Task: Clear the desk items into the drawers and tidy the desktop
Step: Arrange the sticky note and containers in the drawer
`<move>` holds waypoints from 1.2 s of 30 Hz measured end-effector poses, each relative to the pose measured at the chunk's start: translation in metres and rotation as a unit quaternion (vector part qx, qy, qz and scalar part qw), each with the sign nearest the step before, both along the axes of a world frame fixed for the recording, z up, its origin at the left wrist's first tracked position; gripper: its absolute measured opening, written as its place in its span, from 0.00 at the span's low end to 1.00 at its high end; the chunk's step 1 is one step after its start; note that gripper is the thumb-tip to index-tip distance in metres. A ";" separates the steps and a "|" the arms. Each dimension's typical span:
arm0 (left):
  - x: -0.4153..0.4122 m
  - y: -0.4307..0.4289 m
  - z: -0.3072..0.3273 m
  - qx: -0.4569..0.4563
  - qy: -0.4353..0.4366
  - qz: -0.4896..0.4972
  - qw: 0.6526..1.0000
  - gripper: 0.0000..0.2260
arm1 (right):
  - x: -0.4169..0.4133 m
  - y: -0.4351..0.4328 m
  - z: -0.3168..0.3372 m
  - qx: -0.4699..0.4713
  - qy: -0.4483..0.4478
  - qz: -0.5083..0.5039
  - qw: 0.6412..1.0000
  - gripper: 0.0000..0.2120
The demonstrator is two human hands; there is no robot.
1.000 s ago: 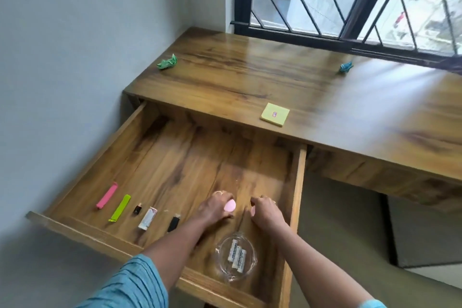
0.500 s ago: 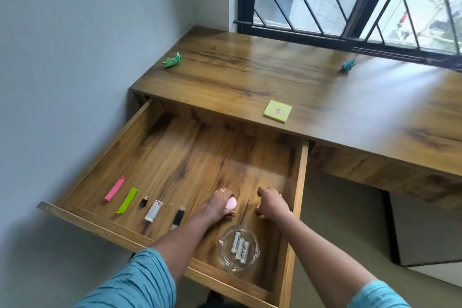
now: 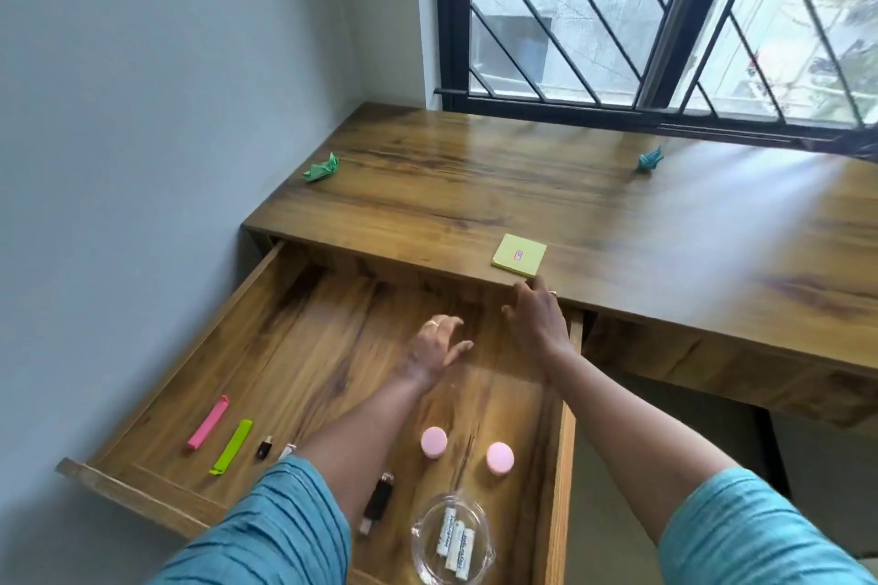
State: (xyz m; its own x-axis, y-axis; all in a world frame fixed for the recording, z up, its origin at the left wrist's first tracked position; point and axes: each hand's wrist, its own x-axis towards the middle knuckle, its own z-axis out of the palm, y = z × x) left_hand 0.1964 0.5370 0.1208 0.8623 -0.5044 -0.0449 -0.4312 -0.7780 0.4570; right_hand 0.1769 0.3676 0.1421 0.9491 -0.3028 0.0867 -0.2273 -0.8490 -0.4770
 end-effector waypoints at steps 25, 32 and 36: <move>0.055 -0.004 0.031 -0.388 0.372 0.323 0.779 0.12 | 0.017 0.032 -0.031 -0.303 -0.231 0.217 0.899 0.06; 0.033 0.081 0.006 -0.376 0.406 0.372 0.746 0.17 | 0.003 0.118 -0.052 -0.053 -0.101 0.196 0.974 0.14; 0.019 0.113 -0.026 -0.315 0.423 0.389 0.756 0.20 | -0.011 0.163 -0.070 0.221 0.044 0.007 0.974 0.10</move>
